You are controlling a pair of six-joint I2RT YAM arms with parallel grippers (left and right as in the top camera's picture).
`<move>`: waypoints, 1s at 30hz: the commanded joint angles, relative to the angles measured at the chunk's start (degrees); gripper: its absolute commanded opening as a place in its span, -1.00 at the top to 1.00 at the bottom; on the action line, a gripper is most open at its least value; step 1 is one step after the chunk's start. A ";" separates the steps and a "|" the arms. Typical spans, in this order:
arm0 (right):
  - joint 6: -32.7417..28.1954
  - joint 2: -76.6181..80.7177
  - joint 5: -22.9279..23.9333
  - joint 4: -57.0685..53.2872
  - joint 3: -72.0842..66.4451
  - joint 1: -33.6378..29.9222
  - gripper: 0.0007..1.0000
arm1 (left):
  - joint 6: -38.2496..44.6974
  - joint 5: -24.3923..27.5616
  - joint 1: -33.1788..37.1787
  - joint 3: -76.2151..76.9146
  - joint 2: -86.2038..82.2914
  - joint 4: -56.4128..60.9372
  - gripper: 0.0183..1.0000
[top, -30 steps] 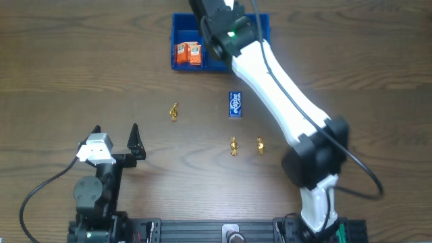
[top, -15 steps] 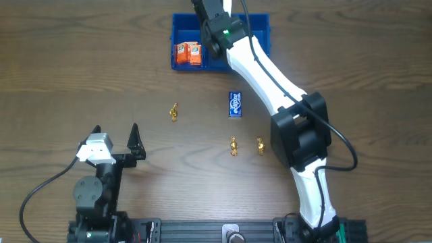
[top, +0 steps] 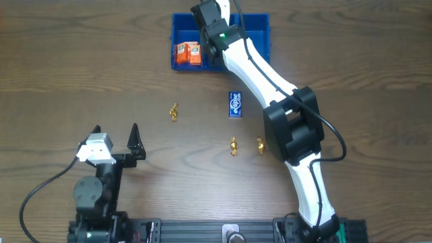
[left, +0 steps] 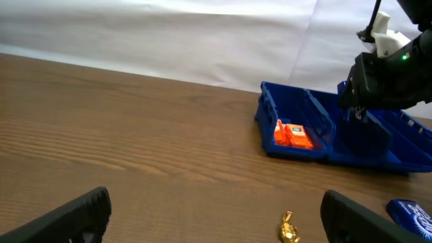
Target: Sort Candies Into Trays
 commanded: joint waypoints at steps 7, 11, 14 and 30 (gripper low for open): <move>1.11 -1.60 -0.96 -0.09 -1.77 -0.52 -0.64 | 0.39 0.72 0.24 -0.85 -0.33 -2.43 -0.99; 1.16 -12.41 -3.63 9.38 -17.49 -0.52 -0.79 | 0.37 0.72 0.24 -0.85 -0.33 -2.43 -1.00; 4.42 -21.84 -4.98 12.98 -29.94 -0.52 -0.82 | 0.37 0.72 0.24 -0.85 -0.33 -2.43 -1.00; 10.36 -25.46 -10.40 2.38 -47.36 2.25 -0.89 | 0.37 0.72 0.24 -0.85 -0.33 -2.43 -1.00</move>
